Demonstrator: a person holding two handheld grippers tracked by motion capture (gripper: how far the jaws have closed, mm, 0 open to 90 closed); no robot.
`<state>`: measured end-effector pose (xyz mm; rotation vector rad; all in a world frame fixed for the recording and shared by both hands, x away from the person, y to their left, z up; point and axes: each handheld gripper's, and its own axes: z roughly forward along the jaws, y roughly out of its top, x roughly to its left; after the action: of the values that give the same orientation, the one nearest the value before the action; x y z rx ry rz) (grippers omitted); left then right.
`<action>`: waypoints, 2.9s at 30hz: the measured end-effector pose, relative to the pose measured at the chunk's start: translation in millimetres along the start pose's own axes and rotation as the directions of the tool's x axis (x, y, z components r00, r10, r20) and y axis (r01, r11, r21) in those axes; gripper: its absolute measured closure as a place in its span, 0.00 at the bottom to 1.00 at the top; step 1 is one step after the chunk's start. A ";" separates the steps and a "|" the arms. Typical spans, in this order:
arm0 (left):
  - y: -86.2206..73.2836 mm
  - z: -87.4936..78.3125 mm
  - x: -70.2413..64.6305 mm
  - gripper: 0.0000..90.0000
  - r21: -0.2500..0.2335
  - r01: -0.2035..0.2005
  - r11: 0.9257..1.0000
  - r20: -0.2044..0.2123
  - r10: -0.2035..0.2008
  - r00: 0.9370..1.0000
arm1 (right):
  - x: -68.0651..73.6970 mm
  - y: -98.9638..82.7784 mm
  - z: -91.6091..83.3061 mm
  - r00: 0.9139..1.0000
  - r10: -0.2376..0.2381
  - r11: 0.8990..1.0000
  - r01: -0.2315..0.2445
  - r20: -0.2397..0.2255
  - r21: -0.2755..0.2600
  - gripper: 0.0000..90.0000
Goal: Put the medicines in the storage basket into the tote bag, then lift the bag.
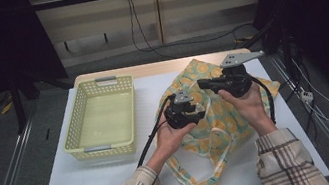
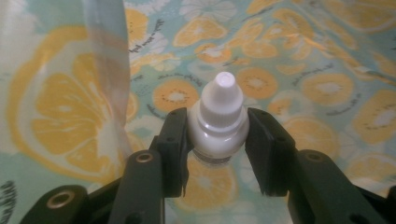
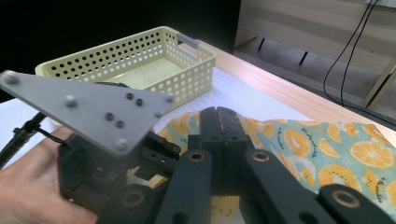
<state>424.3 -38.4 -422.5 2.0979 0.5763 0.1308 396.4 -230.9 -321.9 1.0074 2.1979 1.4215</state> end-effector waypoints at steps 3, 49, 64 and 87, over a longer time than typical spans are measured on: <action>-0.9 8.6 2.9 0.67 0.005 0.006 1.000 -0.010 -0.006 1.000 | -0.5 -0.4 -0.1 1.000 0.001 1.000 -0.001 0.002 0.001 1.00; 0.3 -39.5 -4.1 0.09 0.028 -0.011 1.000 -0.022 0.012 1.000 | -3.5 -4.0 2.6 1.000 0.013 1.000 -0.013 0.018 0.016 1.00; -10.1 -77.8 -4.1 0.07 -0.001 -0.034 0.999 -0.049 0.033 0.998 | -4.0 -6.5 3.1 1.000 0.012 1.000 -0.012 0.026 0.022 1.00; -80.6 -117.6 -24.9 0.11 0.172 -0.026 0.985 -0.064 0.037 0.997 | 3.9 -11.4 -2.4 0.999 -0.017 0.999 0.015 0.036 0.052 1.00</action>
<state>337.8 77.6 -418.4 2.2773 0.6133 0.1755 387.9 -232.5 -330.6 1.0220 2.2224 1.3352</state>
